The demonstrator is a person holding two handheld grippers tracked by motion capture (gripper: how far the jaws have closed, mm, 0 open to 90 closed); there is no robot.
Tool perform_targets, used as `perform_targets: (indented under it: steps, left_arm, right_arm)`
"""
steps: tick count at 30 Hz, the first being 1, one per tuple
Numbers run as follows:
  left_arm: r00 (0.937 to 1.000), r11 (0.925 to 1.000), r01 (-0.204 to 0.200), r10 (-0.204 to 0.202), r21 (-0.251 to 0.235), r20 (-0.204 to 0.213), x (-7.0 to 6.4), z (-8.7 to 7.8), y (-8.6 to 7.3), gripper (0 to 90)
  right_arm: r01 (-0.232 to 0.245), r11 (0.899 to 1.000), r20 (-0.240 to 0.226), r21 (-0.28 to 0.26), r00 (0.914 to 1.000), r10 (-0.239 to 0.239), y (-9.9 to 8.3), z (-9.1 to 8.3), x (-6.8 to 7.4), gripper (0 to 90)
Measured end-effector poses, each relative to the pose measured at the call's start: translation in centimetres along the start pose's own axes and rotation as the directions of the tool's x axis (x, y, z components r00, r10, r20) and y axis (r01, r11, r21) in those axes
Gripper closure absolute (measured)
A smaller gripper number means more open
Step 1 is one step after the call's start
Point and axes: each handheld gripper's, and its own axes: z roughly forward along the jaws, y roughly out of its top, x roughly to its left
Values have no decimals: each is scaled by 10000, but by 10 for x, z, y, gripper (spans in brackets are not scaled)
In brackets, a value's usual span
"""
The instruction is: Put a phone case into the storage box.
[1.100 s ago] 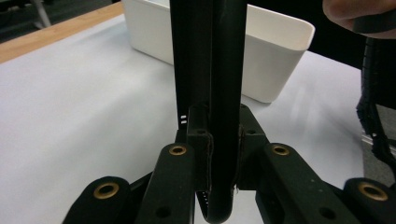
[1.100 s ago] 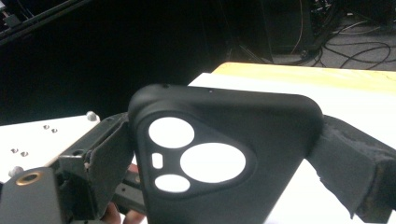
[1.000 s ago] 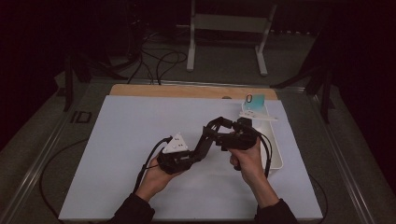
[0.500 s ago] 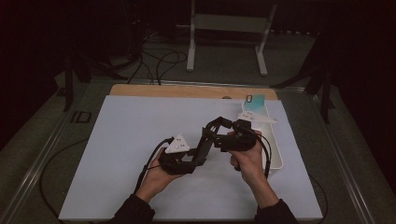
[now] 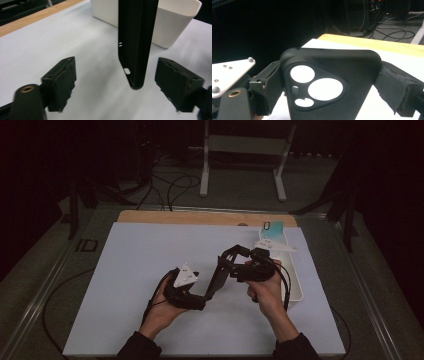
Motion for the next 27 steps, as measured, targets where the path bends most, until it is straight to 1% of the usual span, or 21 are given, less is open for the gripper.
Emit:
perform_targets:
  steps: [3,4,5,6,8,10,11,12,15,17,20,27]
  left_arm:
    - [9996,9995,231,-235,-206,-181,5,-5,-2,110]
    - [9996,9995,231,-235,-206,-181,5,-5,-2,94]
    - [9989,9988,407,-413,-289,-220,9,-8,-4,94]
    - [9987,9986,435,-443,-299,-260,10,-9,-5,56]
    - [9980,9981,529,-540,-330,-323,14,-12,-7,15]
    - [9977,9978,566,-579,-347,-364,15,-14,-8,4]
    - [9960,9967,692,-714,-430,-529,19,-18,-11,4]
    - [9955,9963,726,-751,-452,-579,20,-19,-13,1]
    - [9924,9957,786,-827,-482,-913,24,-24,-17,0]
    - [9908,9950,850,-900,-525,-1014,27,-28,-21,0]
    - [9870,9955,796,-858,-509,-1356,32,-33,-28,0]
    - [9787,9911,1063,-1186,-804,-1677,43,-46,-45,0]
  right_arm:
    - [-1,10000,18,-3,10000,1,0,0,-1,137]
    - [-1,10000,18,-3,10000,1,0,0,-1,137]
    - [7,10000,39,24,10000,-7,0,1,-2,137]
    - [-7,10000,78,86,10000,7,0,1,-2,137]
    - [22,9999,122,101,9999,-24,0,2,-2,138]
    - [28,9999,136,116,9999,-30,0,2,-3,137]
    - [44,9999,145,113,9999,-45,0,2,-3,138]
    - [78,9999,184,116,9998,-80,0,3,-4,137]
    - [134,9998,225,139,9997,-137,1,3,-4,137]
    - [173,9997,270,167,9995,-178,1,3,-5,137]
    - [195,9997,347,177,9992,-201,2,3,-5,137]
    - [326,9992,490,227,9982,-336,4,2,-7,137]
